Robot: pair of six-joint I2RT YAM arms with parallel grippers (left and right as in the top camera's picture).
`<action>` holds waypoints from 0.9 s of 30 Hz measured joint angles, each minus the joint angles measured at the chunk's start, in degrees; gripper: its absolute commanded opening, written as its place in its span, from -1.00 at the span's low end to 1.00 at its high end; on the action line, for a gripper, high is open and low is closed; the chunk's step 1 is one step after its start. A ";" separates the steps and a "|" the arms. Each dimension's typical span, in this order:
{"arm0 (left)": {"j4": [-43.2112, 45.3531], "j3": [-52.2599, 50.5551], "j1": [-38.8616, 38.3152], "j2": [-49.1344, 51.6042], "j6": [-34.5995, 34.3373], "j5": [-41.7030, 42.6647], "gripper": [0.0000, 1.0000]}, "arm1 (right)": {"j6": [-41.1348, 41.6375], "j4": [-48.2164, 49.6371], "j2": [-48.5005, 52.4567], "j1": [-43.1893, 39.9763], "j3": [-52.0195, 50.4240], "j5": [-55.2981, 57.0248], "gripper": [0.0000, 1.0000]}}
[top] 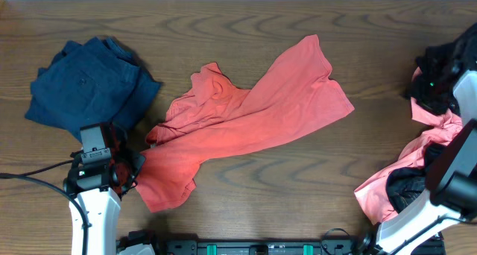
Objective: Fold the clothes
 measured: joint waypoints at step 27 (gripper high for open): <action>0.00 0.00 0.00 0.04 1.27 0.00 -0.88 | 10.21 19.50 0.42 22.14 -16.74 -10.75 -0.58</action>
